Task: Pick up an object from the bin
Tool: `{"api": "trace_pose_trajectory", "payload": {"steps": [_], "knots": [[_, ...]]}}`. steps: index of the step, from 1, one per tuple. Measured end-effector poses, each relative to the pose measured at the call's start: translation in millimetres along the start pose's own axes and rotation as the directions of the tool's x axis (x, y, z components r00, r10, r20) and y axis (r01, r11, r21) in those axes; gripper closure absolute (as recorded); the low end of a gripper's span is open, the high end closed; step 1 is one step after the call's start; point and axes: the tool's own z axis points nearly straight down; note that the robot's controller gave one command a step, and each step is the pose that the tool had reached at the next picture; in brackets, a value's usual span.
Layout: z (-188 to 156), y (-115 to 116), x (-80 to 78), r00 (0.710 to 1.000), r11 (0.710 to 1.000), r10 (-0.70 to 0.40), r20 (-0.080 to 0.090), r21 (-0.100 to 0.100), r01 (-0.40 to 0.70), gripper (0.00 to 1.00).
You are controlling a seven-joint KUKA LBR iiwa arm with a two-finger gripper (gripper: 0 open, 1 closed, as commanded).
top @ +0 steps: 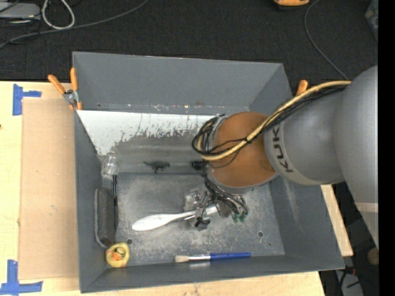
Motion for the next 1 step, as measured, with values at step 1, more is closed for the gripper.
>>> {"api": "trace_pose_trajectory", "payload": {"steps": [1], "knots": [[-19.8,0.1,-1.7,1.0,1.0,0.002,0.006,0.001,-0.002,1.0]]}}
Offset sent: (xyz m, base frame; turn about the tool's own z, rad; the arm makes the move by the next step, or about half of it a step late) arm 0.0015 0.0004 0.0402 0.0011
